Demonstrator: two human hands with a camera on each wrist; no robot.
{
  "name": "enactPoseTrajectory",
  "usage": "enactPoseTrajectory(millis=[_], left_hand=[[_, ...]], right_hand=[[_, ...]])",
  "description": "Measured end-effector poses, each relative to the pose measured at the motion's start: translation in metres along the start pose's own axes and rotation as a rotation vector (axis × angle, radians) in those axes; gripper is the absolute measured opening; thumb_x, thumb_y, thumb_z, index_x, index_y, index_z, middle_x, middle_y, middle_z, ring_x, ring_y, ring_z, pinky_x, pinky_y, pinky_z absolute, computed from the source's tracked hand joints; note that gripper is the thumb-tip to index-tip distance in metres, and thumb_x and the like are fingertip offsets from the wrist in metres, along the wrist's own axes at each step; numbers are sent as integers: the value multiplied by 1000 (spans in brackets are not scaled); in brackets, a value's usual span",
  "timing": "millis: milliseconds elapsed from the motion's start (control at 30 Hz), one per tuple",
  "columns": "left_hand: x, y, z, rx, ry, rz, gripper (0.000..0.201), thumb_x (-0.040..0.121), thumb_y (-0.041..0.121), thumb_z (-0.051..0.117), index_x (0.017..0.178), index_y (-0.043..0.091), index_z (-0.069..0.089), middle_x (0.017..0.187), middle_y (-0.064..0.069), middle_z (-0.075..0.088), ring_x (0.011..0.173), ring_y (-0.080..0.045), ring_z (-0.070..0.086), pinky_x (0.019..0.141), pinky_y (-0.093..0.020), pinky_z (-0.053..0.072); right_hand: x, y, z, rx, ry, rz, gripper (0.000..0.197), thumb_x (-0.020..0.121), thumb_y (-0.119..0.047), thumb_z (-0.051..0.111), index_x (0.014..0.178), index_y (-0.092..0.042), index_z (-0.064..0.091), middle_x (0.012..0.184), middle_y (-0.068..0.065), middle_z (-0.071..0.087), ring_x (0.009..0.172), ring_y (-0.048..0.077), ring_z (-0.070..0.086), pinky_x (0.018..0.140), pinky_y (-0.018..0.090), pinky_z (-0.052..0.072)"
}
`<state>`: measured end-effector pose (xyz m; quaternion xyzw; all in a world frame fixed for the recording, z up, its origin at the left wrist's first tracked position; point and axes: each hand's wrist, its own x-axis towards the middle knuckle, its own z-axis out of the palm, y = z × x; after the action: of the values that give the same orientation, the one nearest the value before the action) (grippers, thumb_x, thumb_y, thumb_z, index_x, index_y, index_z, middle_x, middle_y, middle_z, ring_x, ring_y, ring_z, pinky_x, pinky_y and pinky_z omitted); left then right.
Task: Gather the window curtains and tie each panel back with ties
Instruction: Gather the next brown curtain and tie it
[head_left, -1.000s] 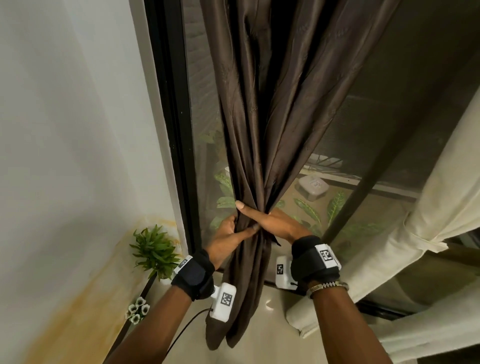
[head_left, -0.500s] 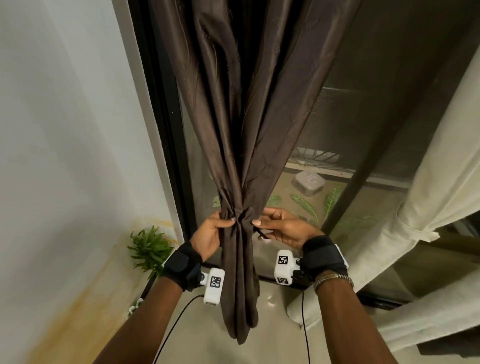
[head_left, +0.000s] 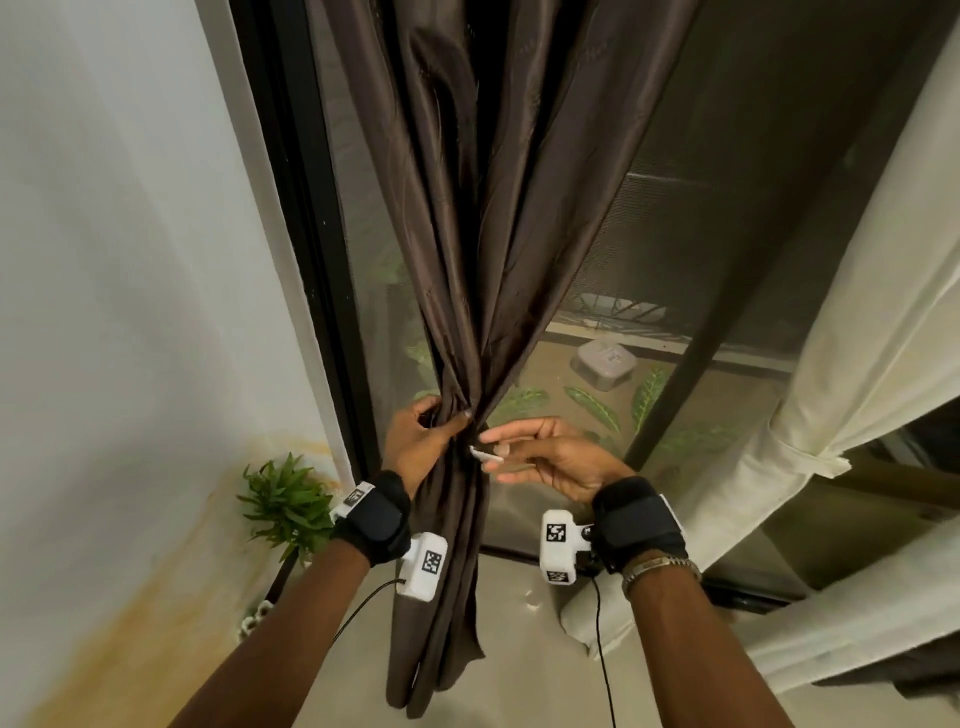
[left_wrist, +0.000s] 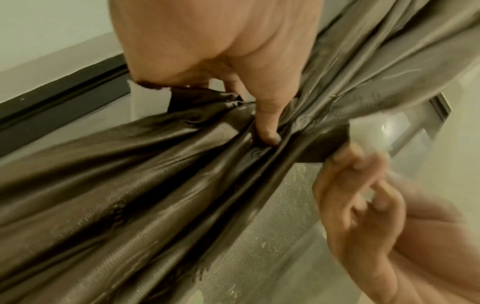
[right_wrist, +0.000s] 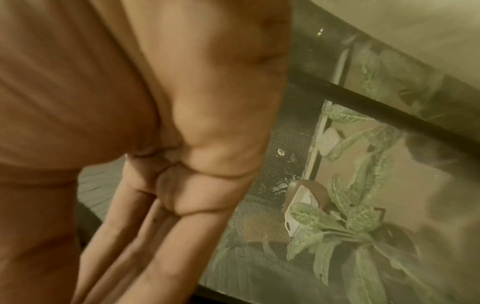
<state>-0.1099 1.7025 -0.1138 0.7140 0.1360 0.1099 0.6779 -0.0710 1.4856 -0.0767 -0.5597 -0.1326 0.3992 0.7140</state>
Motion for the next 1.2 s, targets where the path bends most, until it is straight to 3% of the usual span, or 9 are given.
enactPoseTrajectory(millis=[67,167,333,500,600,733,833,933,1200], left_hand=[[1,3,2,133,47,35,16,86,22,85,101,20,80,101,7,80,93,-11,73,91,-32,54],[-1,7,5,342,93,29,39,88,5,78,126,11,73,115,5,71,108,-14,66,88,-21,43],[-7,-1,-6,248,-25,67,46,81,20,83,111,44,57,112,3,74,108,-22,72,92,-36,57],[-18,-7,-25,340,-147,136,35,92,0,71,102,33,65,102,21,72,96,-15,72,87,-25,51],[-25,0,-35,445,-246,105,35,93,0,63,105,32,74,89,-2,79,81,-15,73,82,-30,55],[-28,4,-41,357,-389,116,46,95,-16,55,132,9,66,116,-12,74,108,-14,72,102,-22,56],[-23,5,-40,491,-299,208,55,90,-18,54,136,10,65,121,-4,73,114,-6,69,104,-14,51],[5,0,-46,482,-11,214,35,90,-14,60,115,8,71,99,2,71,88,4,68,85,-19,55],[91,33,-18,301,-107,-124,40,112,-1,33,150,-9,43,152,-26,51,147,-42,45,113,-38,39]], right_hand=[[6,2,10,-66,-14,-39,34,89,8,73,120,-5,80,105,15,82,98,23,82,85,33,67],[22,3,24,-222,64,-111,38,89,1,81,125,-10,79,114,12,82,99,14,77,85,25,61],[45,8,41,-209,365,-269,29,89,-8,85,118,-7,82,96,0,85,81,1,75,70,14,51],[53,16,39,-134,442,-285,25,100,-20,76,122,-10,79,109,3,85,99,4,78,79,19,59],[58,18,40,-133,434,-288,23,105,-20,68,122,-6,74,116,9,83,108,6,77,85,25,63],[63,20,41,-101,415,-271,20,110,-19,59,122,-5,66,123,10,80,118,10,73,87,33,65],[65,17,40,-72,382,-240,13,111,-21,57,118,-12,63,130,8,77,125,13,71,94,41,62],[65,11,41,-75,380,-232,12,111,-20,57,119,-12,62,134,11,75,130,18,69,101,44,58],[64,0,29,-141,398,-173,25,106,-20,63,120,0,65,126,3,79,126,19,71,80,30,58]])
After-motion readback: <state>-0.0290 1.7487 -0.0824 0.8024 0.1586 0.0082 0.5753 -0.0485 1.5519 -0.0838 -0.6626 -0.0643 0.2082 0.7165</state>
